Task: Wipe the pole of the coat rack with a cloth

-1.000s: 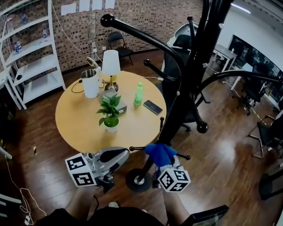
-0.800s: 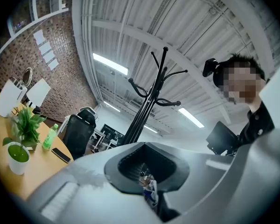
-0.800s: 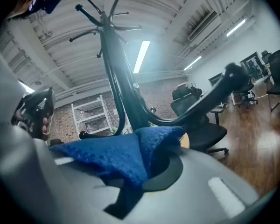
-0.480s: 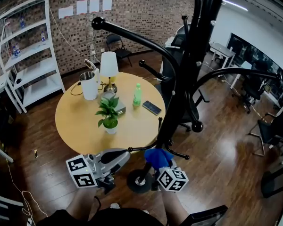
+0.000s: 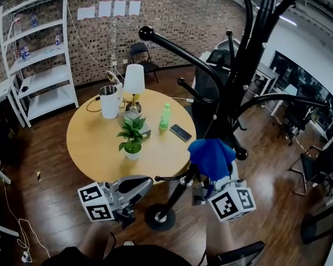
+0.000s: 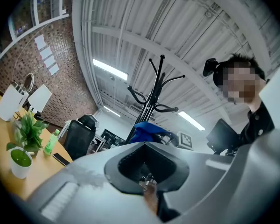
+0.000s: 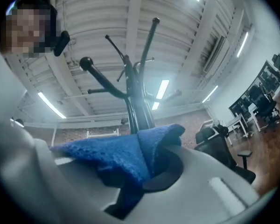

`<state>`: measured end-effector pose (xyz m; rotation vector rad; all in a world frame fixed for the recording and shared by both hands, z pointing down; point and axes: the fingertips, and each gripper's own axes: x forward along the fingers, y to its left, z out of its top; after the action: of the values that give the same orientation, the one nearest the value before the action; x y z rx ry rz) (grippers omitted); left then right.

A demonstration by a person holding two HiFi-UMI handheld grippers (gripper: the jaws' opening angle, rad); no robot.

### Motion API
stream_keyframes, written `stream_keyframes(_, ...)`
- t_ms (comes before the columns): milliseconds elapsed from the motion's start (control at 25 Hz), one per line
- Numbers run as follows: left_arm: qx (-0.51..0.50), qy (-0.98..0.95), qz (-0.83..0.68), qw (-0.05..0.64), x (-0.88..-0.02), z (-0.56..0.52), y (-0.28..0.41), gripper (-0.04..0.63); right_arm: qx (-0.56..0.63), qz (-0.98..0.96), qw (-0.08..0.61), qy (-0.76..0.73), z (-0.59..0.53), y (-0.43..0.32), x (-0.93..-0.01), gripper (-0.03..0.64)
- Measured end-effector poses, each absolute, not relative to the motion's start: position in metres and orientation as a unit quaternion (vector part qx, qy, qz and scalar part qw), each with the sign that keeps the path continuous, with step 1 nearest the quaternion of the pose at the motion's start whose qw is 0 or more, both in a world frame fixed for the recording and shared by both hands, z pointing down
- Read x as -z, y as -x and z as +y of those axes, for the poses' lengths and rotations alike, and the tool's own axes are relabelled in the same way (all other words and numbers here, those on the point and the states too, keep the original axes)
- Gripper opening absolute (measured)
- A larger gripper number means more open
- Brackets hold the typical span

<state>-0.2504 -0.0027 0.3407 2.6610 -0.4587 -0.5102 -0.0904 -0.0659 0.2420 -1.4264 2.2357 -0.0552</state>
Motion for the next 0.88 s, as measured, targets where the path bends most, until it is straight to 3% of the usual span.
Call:
stream_keyframes(200, 0.2, -0.946, -0.171, 0.188, -0.335, -0.003, 0.262, 0.002, -0.017, 0.816, 0.264, 0.513, -0.064, 0.088, -0.18, 0.025)
stream_keyframes(400, 0.205, -0.944, -0.178, 0.19, -0.337, -0.005, 0.273, 0.002, -0.043, 0.813, 0.266, 0.517, -0.063, 0.086, -0.179, 0.025)
stream_keyframes(880, 0.179, -0.95, -0.143, 0.212, -0.349, 0.0, 0.25, 0.002, 0.091, 0.807, 0.158, 0.562, -0.068, 0.091, -0.388, 0.025)
